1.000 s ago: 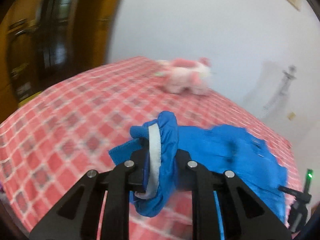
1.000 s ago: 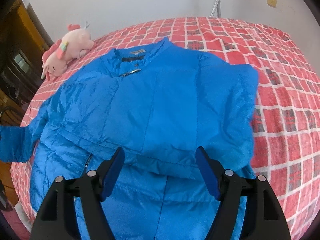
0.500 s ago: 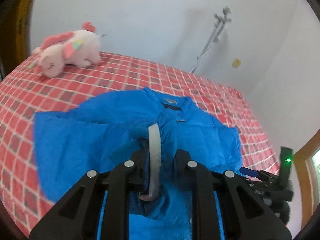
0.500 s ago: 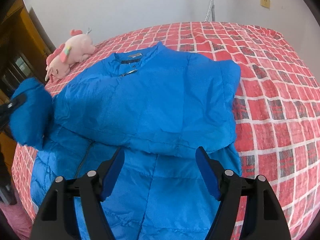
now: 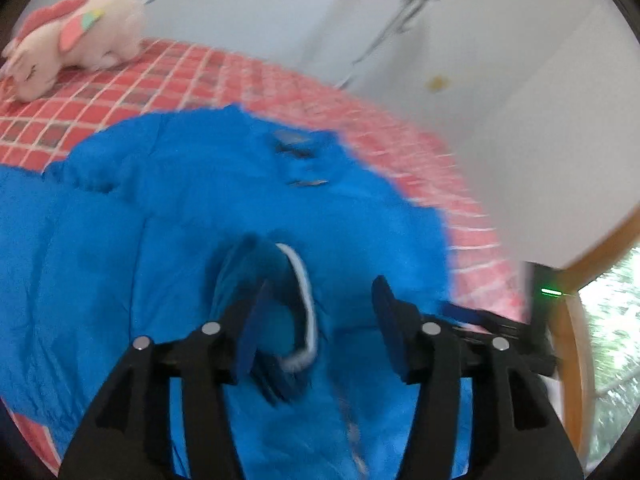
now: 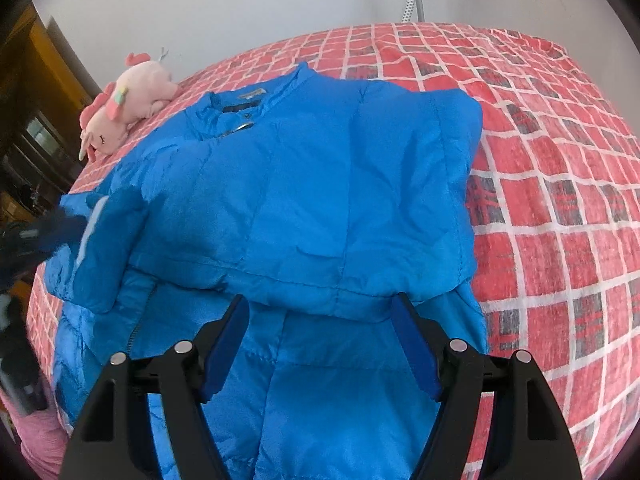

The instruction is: Fold large clothes

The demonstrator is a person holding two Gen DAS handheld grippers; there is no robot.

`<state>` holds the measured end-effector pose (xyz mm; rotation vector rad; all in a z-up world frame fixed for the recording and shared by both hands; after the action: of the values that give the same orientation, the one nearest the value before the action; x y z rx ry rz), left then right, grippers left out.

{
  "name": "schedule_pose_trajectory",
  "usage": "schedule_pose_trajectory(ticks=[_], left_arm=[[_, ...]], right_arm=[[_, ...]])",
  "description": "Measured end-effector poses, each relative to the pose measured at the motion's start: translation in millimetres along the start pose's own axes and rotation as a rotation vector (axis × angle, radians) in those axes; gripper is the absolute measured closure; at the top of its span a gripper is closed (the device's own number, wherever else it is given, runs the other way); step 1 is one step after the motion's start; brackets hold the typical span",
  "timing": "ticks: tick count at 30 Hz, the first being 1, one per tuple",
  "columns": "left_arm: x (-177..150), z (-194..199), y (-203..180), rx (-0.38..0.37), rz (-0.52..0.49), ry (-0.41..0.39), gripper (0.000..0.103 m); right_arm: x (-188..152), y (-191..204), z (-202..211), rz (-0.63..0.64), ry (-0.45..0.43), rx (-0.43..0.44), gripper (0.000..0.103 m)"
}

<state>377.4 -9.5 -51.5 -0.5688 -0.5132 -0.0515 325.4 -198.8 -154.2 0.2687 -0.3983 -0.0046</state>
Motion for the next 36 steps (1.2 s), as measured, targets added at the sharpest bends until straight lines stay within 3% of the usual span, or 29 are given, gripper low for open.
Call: schedule_pose_trajectory(ticks=[2, 4, 7, 9, 11, 14, 16, 20, 24, 26, 28, 30, 32, 36], left_arm=[[-1.1, 14.3, 3.3, 0.041, -0.024, -0.039, 0.049], [-1.5, 14.7, 22.6, 0.145, -0.026, -0.048, 0.049], [-12.1, -14.1, 50.3, 0.219, -0.011, 0.034, 0.051], [-22.3, -39.4, 65.8, 0.227, 0.012, 0.085, 0.051], [-22.7, -46.6, 69.4, 0.245, -0.004, 0.078, 0.050], [-19.3, -33.1, 65.6, 0.205, 0.011, 0.061, 0.051], [-9.8, -15.4, 62.2, 0.172, 0.039, 0.019, 0.051], [6.4, 16.7, 66.5, 0.233, 0.043, -0.076, 0.048], [12.0, 33.4, 83.0, 0.307, 0.070, -0.112, 0.047], [12.7, 36.8, 90.9, 0.310, 0.093, -0.108, 0.047], [13.8, 39.8, 98.0, 0.310, 0.110, -0.108, 0.047], [14.9, 42.1, 101.2, 0.315, 0.114, -0.111, 0.047], [14.7, 46.4, 103.5, 0.317, 0.115, -0.114, 0.047], [16.0, 52.0, 101.1, 0.307, 0.109, -0.128, 0.047]], right_arm=[[0.2, -0.3, -0.7, -0.004, 0.000, -0.001, 0.029], [0.1, 0.1, -1.3, -0.001, -0.001, -0.009, 0.029], [-0.2, 0.8, -2.3, 0.006, -0.002, -0.021, 0.029], [-0.3, 0.6, -3.0, 0.007, -0.002, -0.025, 0.029], [0.1, 1.1, -2.8, 0.011, -0.003, -0.028, 0.029], [3.5, 6.1, 6.9, 0.007, -0.026, -0.004, 0.027], [8.4, 18.0, 17.0, 0.014, -0.038, 0.065, 0.027], [17.7, 57.3, 23.1, 0.046, -0.004, 0.194, 0.027], [24.9, 98.0, 4.5, 0.101, 0.061, 0.237, 0.027], [26.2, 113.5, -10.7, 0.115, 0.103, 0.246, 0.027], [26.5, 126.7, -26.4, 0.126, 0.143, 0.262, 0.035], [26.9, 132.9, -37.8, 0.139, 0.160, 0.252, 0.067], [26.4, 135.2, -41.3, 0.128, 0.170, 0.294, 0.079], [37.3, 108.6, -22.6, 0.083, 0.092, 0.268, 0.084]])
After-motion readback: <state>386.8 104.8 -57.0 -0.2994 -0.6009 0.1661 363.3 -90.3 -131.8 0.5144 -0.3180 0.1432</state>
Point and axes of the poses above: each gripper's, at about its wrist camera, not at the fingertips, and z roughly against the way its jaws point, y to its left, x to its top, the point moved 9 cm from there along -z, roughly the way its jaws point, and after that the axes turned 6 degrees about y, right-handed, at the moved point
